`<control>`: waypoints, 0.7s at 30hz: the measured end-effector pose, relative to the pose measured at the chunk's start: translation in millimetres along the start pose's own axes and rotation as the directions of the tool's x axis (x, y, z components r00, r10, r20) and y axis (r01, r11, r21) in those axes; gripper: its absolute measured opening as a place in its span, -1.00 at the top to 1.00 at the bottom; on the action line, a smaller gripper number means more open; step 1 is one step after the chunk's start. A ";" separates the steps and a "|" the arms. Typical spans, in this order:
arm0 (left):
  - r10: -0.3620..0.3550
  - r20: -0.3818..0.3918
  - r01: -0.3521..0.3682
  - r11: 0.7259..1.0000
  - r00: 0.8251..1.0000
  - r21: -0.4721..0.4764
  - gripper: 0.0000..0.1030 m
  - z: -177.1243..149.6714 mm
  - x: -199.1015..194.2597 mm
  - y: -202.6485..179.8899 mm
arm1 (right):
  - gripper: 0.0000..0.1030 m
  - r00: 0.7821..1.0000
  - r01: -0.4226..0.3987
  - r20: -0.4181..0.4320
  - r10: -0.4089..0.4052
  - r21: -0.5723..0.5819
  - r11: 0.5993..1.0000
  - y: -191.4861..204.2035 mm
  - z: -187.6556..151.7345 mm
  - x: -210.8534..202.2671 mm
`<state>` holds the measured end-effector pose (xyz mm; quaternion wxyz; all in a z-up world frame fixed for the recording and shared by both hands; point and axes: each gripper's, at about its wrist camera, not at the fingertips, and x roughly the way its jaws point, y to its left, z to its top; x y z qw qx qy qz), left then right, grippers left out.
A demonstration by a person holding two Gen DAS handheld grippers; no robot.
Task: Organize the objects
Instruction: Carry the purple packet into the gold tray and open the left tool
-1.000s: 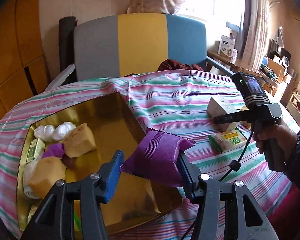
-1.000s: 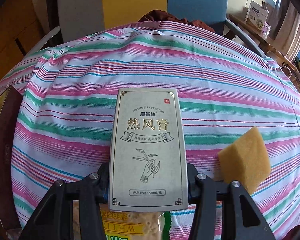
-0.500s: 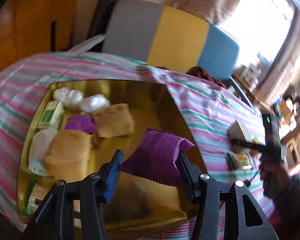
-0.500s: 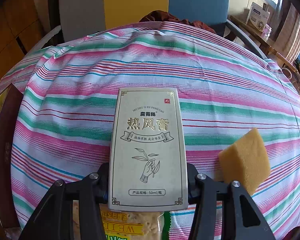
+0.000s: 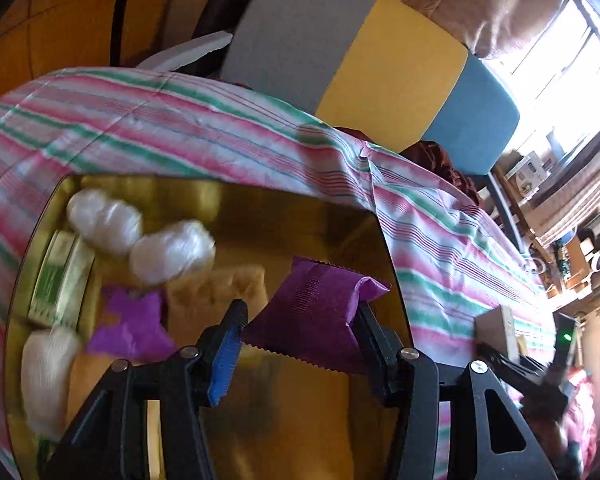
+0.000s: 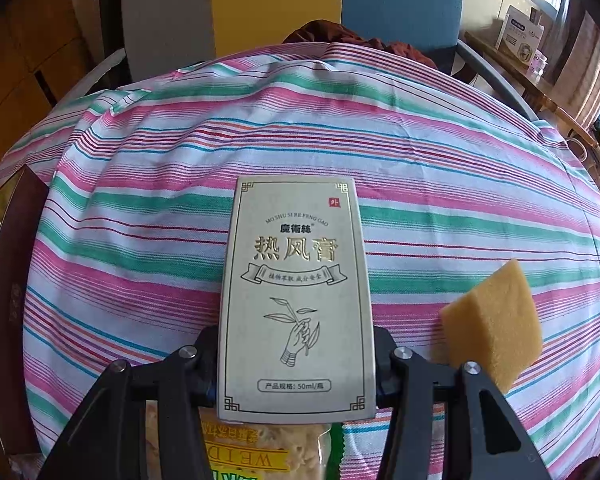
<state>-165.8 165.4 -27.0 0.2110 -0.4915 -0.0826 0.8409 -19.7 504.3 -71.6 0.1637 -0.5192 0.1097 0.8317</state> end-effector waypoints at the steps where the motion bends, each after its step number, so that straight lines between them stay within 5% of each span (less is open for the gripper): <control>1: 0.021 -0.006 -0.021 1.000 1.000 0.012 -0.05 6.4 9.1 -2.9 | 0.00 1.000 -0.001 0.000 0.001 0.000 1.000 0.0 0.0 -0.1; 7: 0.167 -0.029 -0.163 0.981 0.986 0.104 -0.07 27.2 56.9 -15.6 | 0.00 1.000 -0.005 -0.004 0.005 -0.005 1.000 0.7 1.1 0.6; 12: 0.189 -0.063 -0.182 0.977 0.980 0.109 -0.22 32.7 71.4 -10.8 | 0.00 1.000 -0.008 -0.004 0.008 -0.009 1.000 1.2 1.8 0.9; 21: 0.182 0.115 -0.198 0.967 0.977 0.157 -0.35 8.4 2.4 -9.2 | 0.00 1.000 0.005 0.005 -0.005 -0.011 1.000 3.2 2.8 -1.2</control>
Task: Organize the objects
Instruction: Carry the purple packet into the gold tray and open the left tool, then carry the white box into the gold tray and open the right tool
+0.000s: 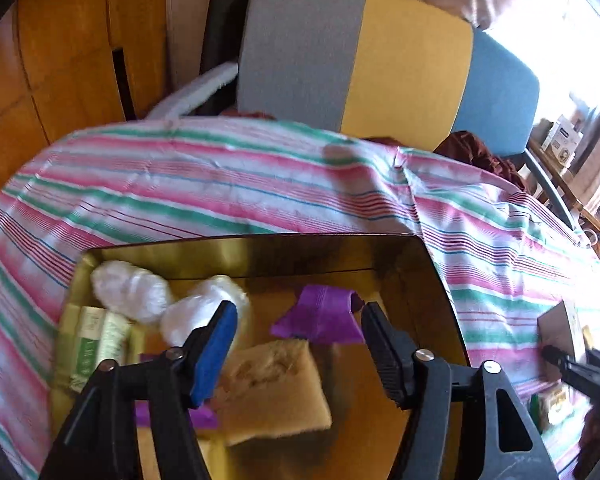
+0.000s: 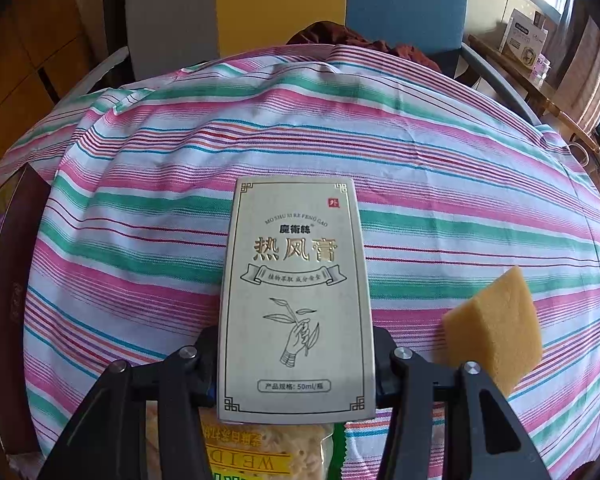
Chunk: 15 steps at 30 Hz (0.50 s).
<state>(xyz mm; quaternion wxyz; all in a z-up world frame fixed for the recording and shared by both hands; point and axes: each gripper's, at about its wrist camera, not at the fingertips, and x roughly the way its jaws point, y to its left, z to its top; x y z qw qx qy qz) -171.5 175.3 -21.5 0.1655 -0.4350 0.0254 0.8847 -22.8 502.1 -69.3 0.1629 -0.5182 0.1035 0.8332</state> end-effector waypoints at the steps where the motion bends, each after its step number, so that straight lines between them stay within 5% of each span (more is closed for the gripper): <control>1: 0.005 0.013 -0.005 1.000 1.000 0.007 -0.37 -6.2 -10.5 1.6 | 0.00 1.000 0.006 0.006 -0.005 -0.006 1.000 1.4 0.6 -1.1; 5: 0.042 0.093 -0.051 0.994 0.995 0.100 -0.40 -31.3 -52.7 0.4 | 0.00 0.998 0.006 0.067 -0.005 -0.021 1.000 7.8 5.8 -14.2; 9: 0.046 0.123 -0.059 0.992 0.991 0.107 -0.44 -53.4 -82.5 10.2 | 0.00 0.991 -0.076 0.105 0.077 -0.011 0.997 20.2 12.6 -39.3; 15: 0.052 0.151 -0.065 0.995 0.987 0.081 -0.48 -78.0 -101.6 21.8 | 0.00 0.971 -0.178 0.138 0.196 -0.136 0.975 97.1 18.5 -78.3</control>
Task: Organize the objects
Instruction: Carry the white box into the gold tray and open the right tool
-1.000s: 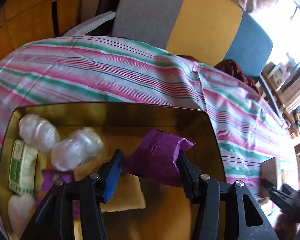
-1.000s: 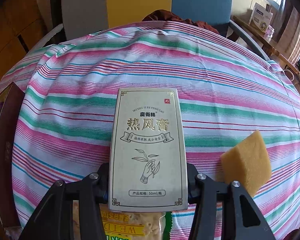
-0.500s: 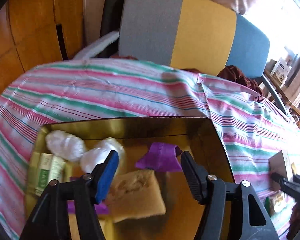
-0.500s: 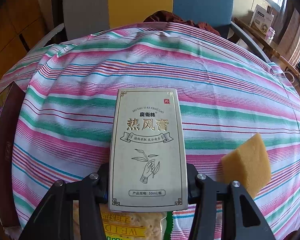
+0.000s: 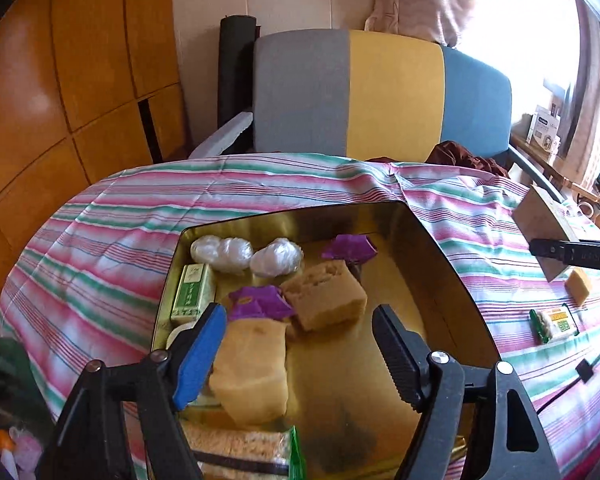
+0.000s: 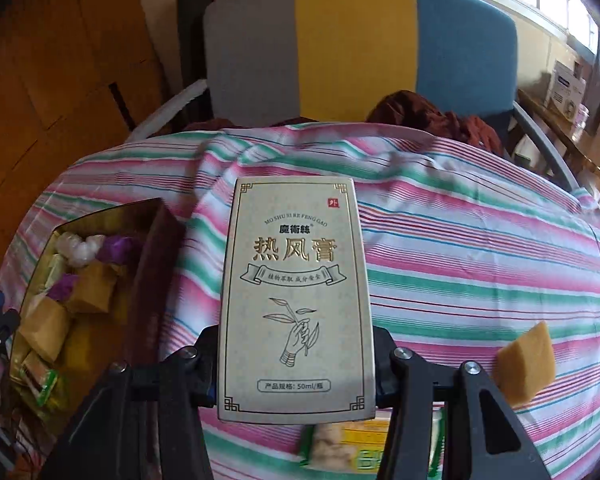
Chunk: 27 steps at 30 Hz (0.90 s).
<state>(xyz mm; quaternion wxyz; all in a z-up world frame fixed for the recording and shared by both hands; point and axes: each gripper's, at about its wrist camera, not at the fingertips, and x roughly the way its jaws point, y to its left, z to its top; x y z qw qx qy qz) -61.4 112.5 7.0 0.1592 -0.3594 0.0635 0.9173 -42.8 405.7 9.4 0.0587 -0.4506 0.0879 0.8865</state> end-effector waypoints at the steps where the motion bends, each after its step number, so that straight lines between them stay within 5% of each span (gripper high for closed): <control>1: -0.001 -0.001 0.001 1.000 1.000 -0.005 -0.48 -2.6 -1.5 2.2 | 0.00 1.000 -0.017 -0.001 0.017 -0.031 0.999 16.7 1.2 -1.3; 11: 0.004 0.021 -0.003 0.999 1.000 -0.037 -0.51 -19.1 -14.6 20.2 | 0.00 0.993 -0.101 -0.076 0.086 -0.222 0.970 135.3 10.4 11.5; 17: -0.003 0.021 0.004 0.997 1.000 -0.078 -0.52 -24.3 -14.8 37.2 | 0.00 0.987 -0.056 -0.163 0.015 -0.250 0.967 153.9 10.5 48.4; 27: 0.002 0.016 0.001 0.988 1.000 -0.152 -0.53 -32.0 -16.4 61.7 | -0.01 0.980 0.027 -0.178 -0.084 -0.303 0.953 177.9 12.2 65.3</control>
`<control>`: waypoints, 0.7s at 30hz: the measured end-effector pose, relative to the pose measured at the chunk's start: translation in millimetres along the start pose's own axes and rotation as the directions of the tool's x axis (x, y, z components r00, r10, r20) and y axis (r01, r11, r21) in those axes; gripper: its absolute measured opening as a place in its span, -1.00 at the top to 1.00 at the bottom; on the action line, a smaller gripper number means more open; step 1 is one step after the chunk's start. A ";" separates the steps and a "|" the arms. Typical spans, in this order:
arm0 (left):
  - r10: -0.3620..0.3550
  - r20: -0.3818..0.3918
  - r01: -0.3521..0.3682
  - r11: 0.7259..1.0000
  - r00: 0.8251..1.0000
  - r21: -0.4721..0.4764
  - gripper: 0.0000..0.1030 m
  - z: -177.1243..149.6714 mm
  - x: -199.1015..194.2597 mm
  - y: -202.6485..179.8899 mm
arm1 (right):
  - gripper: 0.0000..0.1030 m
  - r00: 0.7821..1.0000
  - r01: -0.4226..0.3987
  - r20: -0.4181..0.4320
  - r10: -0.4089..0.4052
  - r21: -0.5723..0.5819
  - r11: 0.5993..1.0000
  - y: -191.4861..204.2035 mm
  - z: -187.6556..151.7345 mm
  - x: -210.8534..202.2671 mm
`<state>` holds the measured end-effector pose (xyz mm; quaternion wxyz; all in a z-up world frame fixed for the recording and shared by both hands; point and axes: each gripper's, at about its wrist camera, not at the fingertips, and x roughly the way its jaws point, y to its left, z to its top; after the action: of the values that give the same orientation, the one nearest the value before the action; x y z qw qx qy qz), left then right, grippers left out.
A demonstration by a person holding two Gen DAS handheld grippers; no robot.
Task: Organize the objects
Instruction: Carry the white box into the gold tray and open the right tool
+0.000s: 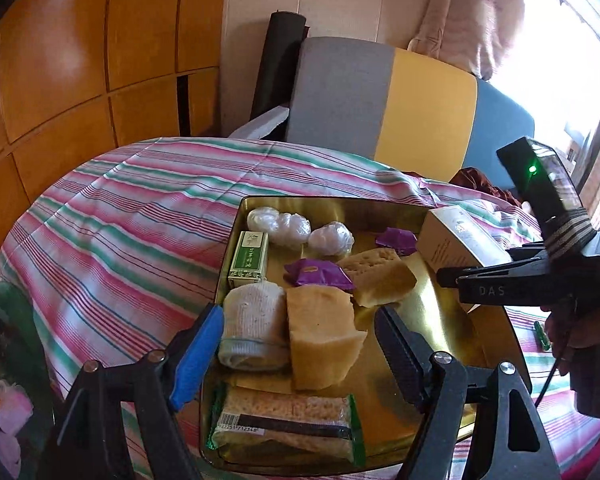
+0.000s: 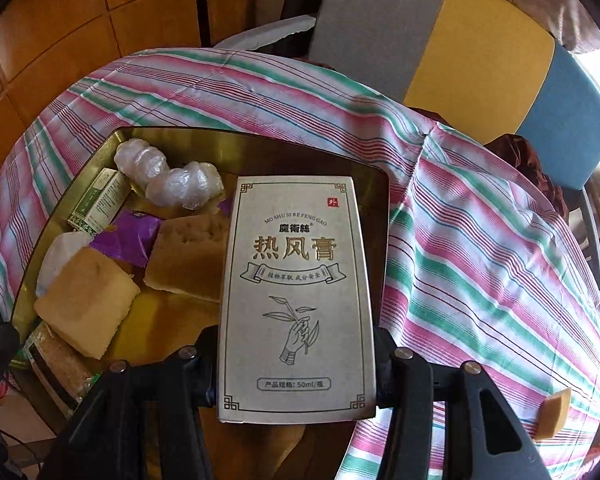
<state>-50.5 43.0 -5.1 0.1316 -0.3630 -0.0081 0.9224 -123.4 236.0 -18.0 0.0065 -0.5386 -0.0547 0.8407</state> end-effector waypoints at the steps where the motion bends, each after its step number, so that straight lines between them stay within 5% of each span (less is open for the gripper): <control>1: 0.000 0.000 0.000 1.000 1.000 -0.002 -0.53 -0.6 -0.4 0.7 | -0.01 0.999 0.034 -0.006 -0.034 0.007 0.999 -0.2 0.6 3.1; 11: -0.001 0.001 0.001 1.000 1.000 -0.016 -0.59 -2.7 -3.3 5.0 | -0.06 1.000 0.012 0.009 -0.013 0.054 0.998 -11.4 -10.0 7.2; 21: 0.014 0.020 -0.015 0.999 1.000 0.039 -0.59 -5.9 -10.8 -8.7 | -0.10 0.985 -0.052 0.169 0.040 0.068 0.996 -17.8 -30.3 -35.1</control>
<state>-36.8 48.3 -1.3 0.1321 -0.3511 0.0114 0.9269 -82.1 253.9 3.0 0.0017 -0.4665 -0.0120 0.8844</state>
